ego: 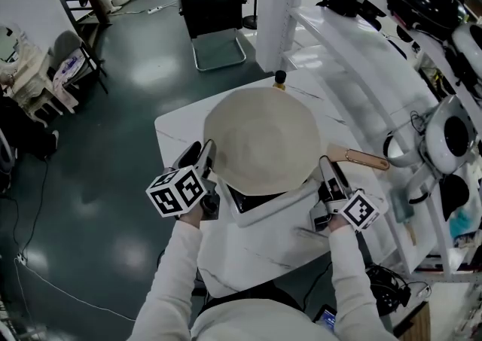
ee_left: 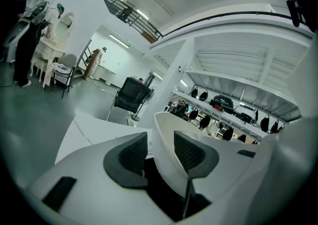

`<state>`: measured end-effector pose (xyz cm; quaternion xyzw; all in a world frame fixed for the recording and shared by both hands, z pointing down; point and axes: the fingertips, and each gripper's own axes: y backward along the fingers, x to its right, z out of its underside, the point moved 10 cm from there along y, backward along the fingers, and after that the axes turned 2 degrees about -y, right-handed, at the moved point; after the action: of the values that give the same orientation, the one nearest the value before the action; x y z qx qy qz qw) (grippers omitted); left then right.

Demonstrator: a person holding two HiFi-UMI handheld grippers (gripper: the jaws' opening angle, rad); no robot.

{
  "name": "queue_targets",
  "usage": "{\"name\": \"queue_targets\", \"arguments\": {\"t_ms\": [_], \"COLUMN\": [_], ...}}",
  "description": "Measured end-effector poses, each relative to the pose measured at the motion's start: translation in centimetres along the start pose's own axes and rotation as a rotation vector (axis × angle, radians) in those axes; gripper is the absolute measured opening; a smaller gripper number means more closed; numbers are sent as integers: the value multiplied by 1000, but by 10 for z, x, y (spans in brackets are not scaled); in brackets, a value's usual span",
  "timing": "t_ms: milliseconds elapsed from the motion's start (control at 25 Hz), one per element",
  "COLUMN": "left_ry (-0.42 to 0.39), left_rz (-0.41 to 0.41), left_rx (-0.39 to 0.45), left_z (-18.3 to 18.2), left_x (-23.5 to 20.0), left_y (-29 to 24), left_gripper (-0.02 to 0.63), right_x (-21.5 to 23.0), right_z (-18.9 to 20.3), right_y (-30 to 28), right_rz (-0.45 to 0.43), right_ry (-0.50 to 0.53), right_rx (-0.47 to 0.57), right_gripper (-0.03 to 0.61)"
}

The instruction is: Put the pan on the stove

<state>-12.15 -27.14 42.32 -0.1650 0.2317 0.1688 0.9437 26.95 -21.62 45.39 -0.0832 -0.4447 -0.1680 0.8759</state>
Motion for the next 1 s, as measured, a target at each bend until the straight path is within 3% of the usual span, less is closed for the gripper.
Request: {"name": "queue_targets", "arguments": {"t_ms": [360, 600, 1000], "left_ry": [-21, -40, -109], "left_rz": [41, 61, 39], "left_rx": [27, 34, -9], "left_z": [-4, -7, -6], "left_x": [11, 21, 25], "left_y": [16, 23, 24], "left_gripper": [164, 165, 164], "right_x": [-11, -23, -47], "right_z": [12, 18, 27], "right_y": [22, 40, 47], "right_rz": [16, 69, 5], "right_ry": [36, 149, 223], "right_rx": [-30, -53, -49], "right_gripper": [260, 259, 259]}}
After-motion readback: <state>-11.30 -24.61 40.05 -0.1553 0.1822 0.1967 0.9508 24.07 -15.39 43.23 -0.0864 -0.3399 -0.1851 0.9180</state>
